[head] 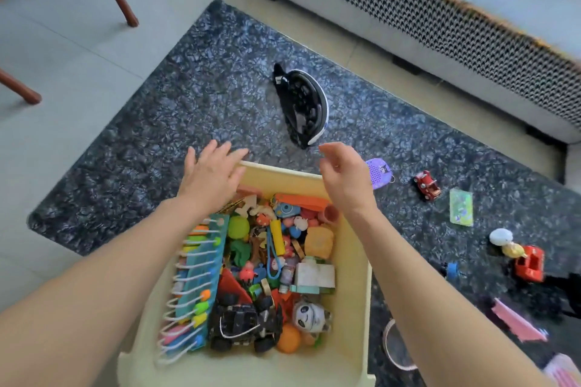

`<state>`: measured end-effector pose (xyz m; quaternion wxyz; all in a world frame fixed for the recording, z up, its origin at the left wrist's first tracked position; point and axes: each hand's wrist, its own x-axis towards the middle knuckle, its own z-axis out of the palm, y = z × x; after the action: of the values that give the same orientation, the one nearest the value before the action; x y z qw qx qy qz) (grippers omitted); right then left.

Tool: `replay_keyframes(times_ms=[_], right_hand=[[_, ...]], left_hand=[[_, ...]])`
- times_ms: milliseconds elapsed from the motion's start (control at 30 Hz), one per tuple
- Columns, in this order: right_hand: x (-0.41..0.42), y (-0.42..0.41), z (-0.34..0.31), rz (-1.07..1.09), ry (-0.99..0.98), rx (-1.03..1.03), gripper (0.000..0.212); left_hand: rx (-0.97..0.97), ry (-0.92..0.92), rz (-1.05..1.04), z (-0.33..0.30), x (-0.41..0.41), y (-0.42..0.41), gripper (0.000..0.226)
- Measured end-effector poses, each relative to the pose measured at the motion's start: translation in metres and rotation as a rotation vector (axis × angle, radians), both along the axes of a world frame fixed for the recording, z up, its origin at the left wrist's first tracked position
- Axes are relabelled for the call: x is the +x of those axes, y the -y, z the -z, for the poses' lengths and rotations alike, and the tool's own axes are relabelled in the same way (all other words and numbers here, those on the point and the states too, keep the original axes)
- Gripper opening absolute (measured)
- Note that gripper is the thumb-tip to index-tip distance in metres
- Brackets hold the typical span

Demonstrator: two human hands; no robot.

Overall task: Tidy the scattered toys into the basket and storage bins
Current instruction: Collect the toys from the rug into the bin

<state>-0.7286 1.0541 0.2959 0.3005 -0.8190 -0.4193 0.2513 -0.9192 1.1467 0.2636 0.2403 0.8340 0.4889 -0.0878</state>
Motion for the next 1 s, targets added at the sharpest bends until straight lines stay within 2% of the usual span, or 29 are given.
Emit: replay_keyframes(times_ms=[100,167,300,400,567,767,867,933,1000], right_hand=[[0.017,-0.036,0.009,0.083,-0.051,-0.094,0.031],[0.031,-0.060,0.021,0.098,-0.060,-0.195,0.036],[0.055,-0.107,0.055,0.110,-0.124,-0.398,0.046],[0.068,-0.138,0.085,0.128,-0.129,-0.452,0.053],[0.077,-0.166,0.127,0.215,-0.181,-0.583,0.078],[0.082,-0.169,0.143,0.301,-0.153,-0.589,0.059],[0.080,-0.163,0.125,0.415,-0.399,-0.486,0.043],[0.074,-0.156,0.099,0.501,-0.610,-0.317,0.023],[0.059,-0.133,0.064,0.501,-0.655,-0.125,0.013]], left_hand=[[-0.102,-0.043,0.038,0.007,0.001,-0.023,0.035],[-0.033,-0.043,0.086,0.015,-0.002,-0.031,0.041],[0.157,0.131,0.090,0.033,-0.011,-0.031,0.045],[0.173,0.189,0.101,0.037,-0.006,-0.039,0.038],[0.159,0.217,0.158,0.045,0.004,-0.050,0.037],[0.147,0.234,0.155,0.047,0.006,-0.053,0.038],[0.145,0.243,0.156,0.047,0.008,-0.054,0.040],[0.154,0.244,0.155,0.048,0.009,-0.055,0.043],[0.167,0.235,0.143,0.044,0.010,-0.052,0.049]])
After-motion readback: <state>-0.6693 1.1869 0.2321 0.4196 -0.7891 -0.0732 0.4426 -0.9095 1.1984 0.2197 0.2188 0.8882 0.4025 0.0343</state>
